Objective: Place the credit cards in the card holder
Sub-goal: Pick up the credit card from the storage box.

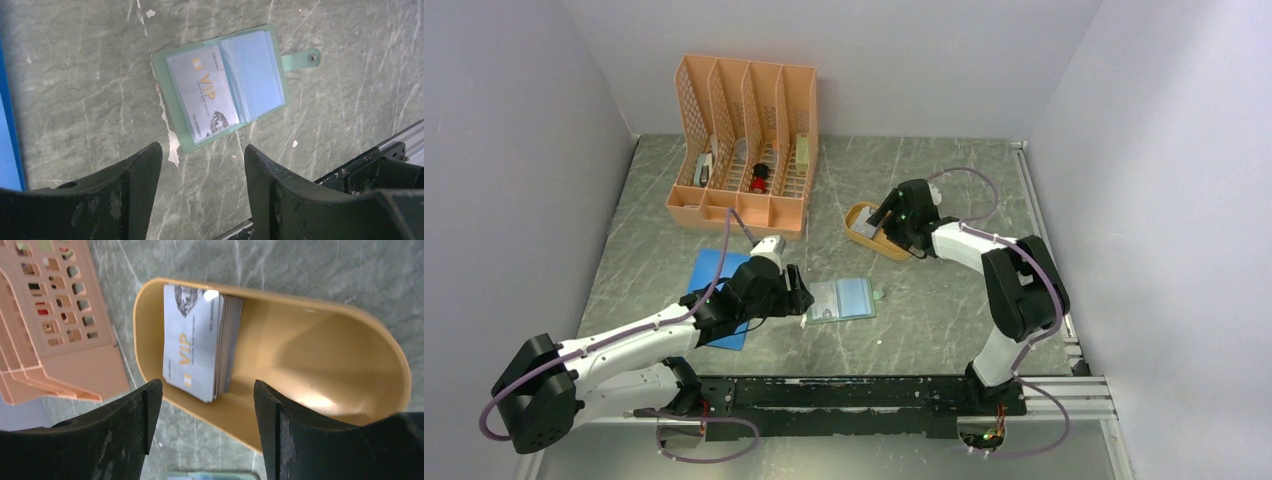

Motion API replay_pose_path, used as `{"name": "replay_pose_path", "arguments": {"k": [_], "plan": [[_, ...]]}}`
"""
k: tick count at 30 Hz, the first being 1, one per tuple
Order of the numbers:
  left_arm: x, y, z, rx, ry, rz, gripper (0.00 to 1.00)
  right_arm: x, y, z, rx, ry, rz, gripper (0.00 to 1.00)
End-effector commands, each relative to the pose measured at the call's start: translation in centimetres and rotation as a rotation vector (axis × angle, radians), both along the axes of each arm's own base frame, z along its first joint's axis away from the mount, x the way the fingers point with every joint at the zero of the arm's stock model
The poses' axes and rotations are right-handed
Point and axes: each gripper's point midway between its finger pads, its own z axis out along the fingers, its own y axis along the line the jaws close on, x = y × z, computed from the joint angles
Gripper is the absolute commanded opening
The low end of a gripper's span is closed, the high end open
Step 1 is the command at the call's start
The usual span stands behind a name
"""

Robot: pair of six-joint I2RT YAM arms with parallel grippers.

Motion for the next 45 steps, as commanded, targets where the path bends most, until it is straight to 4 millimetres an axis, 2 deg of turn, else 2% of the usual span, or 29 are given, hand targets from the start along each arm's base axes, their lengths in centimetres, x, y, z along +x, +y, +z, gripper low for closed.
{"name": "replay_pose_path", "arguments": {"k": [1,3,11,16,19,29,38,45], "plan": [[0.0,0.7,-0.3,0.028,-0.004,0.015,0.65,2.1,-0.2,-0.4,-0.034,-0.011,-0.06,0.7],[0.0,0.7,-0.5,0.033,-0.001,0.016,0.65,2.5,0.0,-1.0,-0.041,-0.001,-0.052,0.67],[0.0,1.1,-0.9,0.044,0.003,0.028,0.63,1.7,0.1,-3.4,-0.062,0.07,-0.031,0.54],[-0.1,1.1,-1.3,0.052,0.014,0.028,0.63,1.1,-0.3,-3.9,-0.062,0.08,-0.032,0.44],[-0.2,1.1,-1.4,0.048,0.017,0.028,0.63,0.6,-0.8,-3.8,-0.057,0.078,-0.043,0.39],[-0.1,0.9,-1.5,0.044,0.023,0.034,0.62,0.8,-0.9,-2.8,-0.028,0.037,-0.033,0.36],[-0.2,1.0,-1.6,0.046,0.029,0.037,0.62,0.9,-1.0,-2.0,-0.024,0.018,-0.032,0.22],[-0.2,1.1,-1.6,0.045,0.027,0.04,0.62,1.0,-1.0,-0.6,-0.015,-0.011,-0.032,0.09]]}}
